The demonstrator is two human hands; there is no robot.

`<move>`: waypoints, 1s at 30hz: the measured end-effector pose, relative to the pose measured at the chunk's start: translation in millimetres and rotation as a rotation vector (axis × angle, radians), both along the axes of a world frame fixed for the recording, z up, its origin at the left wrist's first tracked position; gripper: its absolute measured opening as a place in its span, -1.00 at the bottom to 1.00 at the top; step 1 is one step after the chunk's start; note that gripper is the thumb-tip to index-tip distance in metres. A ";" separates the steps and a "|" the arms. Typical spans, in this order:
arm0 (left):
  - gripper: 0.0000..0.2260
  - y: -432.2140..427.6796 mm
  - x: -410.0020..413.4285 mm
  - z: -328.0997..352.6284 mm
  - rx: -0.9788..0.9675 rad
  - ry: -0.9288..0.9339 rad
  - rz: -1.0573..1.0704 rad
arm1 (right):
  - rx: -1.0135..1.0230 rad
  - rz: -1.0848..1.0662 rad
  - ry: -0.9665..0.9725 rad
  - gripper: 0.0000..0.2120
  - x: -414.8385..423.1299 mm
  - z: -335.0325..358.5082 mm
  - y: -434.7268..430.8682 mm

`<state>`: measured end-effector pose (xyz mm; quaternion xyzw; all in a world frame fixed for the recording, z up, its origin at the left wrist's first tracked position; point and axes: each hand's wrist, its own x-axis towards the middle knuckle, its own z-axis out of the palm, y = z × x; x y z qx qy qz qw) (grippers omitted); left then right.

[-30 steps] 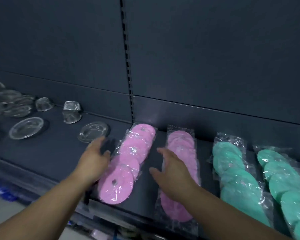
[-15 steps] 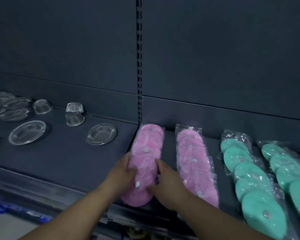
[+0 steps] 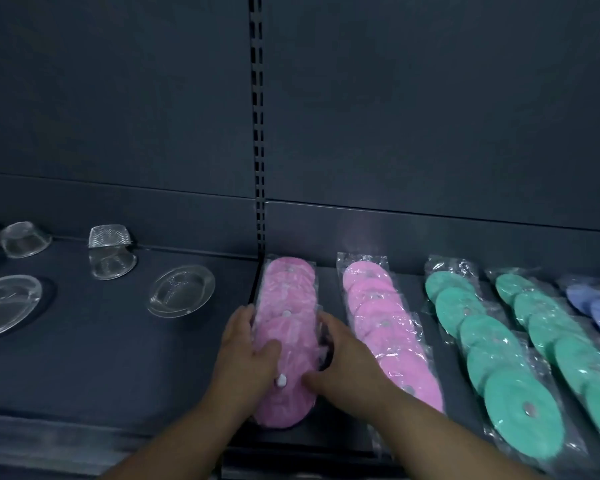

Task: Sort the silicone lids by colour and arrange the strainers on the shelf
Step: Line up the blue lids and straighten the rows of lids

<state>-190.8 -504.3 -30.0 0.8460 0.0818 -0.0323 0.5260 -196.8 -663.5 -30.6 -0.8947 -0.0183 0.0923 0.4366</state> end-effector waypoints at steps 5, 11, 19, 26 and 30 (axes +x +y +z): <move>-0.43 3.0 41.7 8.9 -0.110 0.110 -0.002 | 0.028 -0.046 0.060 -0.12 25.0 2.9 7.6; -0.59 -10.2 41.4 -1.4 -0.068 0.115 -0.104 | -0.104 0.021 0.074 -0.22 30.7 2.8 8.3; -0.49 -9.2 36.7 -6.6 -0.020 0.076 -0.126 | -0.107 0.007 0.084 -0.22 18.6 2.5 6.6; -0.35 -9.0 34.6 -3.6 0.220 -0.018 -0.160 | -0.145 0.035 0.016 -0.20 5.8 8.9 -2.0; -0.39 -13.7 30.0 -7.7 0.247 0.009 -0.226 | -0.159 0.041 0.016 -0.26 5.2 5.2 1.4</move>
